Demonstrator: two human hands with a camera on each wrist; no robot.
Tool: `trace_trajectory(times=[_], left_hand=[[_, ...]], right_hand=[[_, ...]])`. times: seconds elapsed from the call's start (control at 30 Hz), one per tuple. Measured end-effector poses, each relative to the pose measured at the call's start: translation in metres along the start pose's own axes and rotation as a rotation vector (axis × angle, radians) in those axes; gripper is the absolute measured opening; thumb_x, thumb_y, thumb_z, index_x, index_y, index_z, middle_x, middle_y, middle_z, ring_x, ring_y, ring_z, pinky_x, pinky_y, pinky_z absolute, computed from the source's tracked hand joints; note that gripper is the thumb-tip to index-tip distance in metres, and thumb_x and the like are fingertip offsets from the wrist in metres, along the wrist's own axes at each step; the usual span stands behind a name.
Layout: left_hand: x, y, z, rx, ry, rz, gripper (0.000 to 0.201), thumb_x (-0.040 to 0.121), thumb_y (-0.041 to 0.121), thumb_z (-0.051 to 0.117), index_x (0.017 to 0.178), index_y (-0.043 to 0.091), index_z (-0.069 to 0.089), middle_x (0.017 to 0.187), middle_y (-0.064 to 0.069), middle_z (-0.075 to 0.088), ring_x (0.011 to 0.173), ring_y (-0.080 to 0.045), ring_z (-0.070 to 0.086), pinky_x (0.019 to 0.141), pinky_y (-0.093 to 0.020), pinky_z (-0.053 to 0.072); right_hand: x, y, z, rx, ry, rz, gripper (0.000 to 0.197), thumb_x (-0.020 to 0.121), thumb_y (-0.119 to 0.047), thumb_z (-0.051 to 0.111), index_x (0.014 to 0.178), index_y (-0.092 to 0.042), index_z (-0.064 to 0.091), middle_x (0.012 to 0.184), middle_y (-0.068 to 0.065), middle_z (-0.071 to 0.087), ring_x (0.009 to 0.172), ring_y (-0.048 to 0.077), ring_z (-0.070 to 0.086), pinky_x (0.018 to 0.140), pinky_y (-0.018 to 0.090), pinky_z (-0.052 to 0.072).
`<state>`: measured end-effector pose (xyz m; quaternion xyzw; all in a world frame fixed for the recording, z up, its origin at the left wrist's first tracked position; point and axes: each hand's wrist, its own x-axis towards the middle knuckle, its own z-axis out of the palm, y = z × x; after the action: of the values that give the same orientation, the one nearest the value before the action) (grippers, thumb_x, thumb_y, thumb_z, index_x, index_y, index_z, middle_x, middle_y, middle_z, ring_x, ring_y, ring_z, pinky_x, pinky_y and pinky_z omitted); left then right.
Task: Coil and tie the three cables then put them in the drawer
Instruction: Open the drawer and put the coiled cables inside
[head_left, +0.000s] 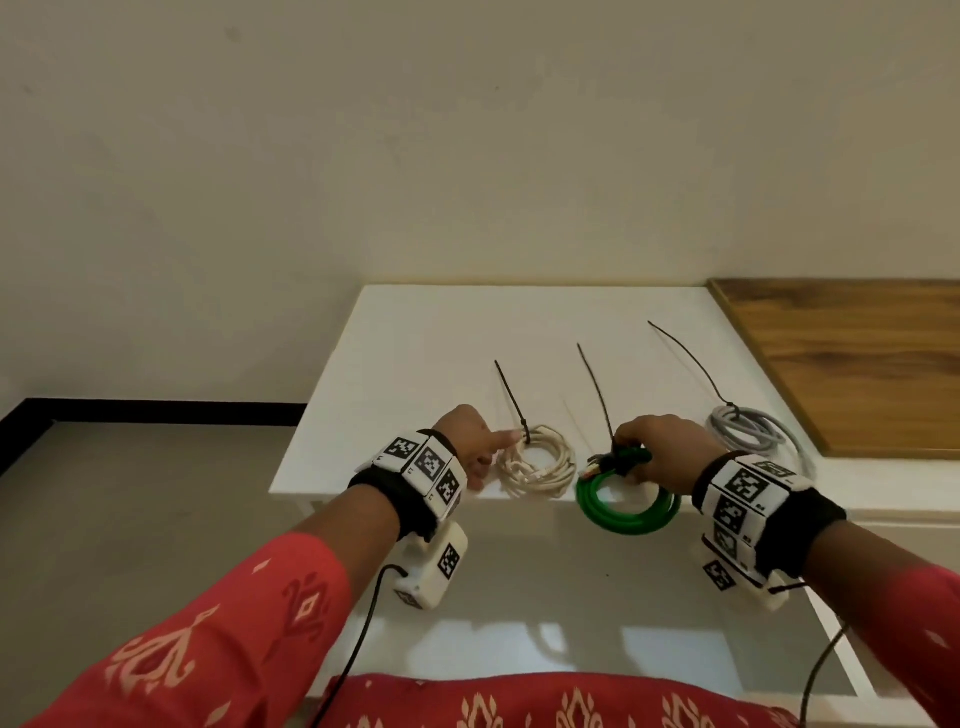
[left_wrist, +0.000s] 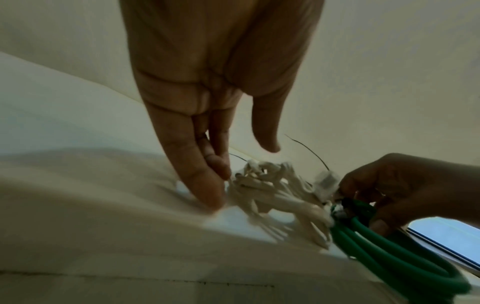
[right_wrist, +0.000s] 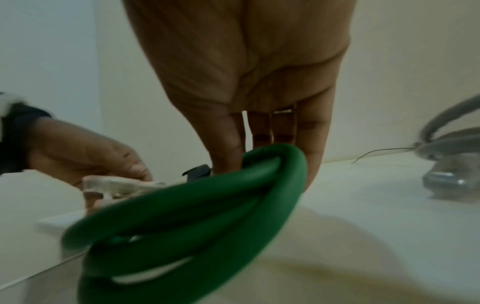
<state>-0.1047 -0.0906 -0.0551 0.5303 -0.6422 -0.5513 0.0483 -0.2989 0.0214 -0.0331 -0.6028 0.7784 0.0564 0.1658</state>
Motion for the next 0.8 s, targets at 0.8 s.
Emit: trace_trajectory(times=[0.8], left_hand=[[-0.045, -0.05, -0.009, 1.165, -0.107, 0.371, 0.029, 0.089, 0.024, 0.051, 0.113, 0.007, 0.05, 0.121, -0.013, 0.048, 0.099, -0.032, 0.054, 0.077, -0.034, 0.04]], right_hand=[[-0.016, -0.077, 0.052, -0.412, -0.293, -0.54, 0.033, 0.085, -0.023, 0.06, 0.115, -0.012, 0.054, 0.115, 0.008, 0.056, 0.1, 0.028, 0.057, 0.069, 0.032, 0.037]])
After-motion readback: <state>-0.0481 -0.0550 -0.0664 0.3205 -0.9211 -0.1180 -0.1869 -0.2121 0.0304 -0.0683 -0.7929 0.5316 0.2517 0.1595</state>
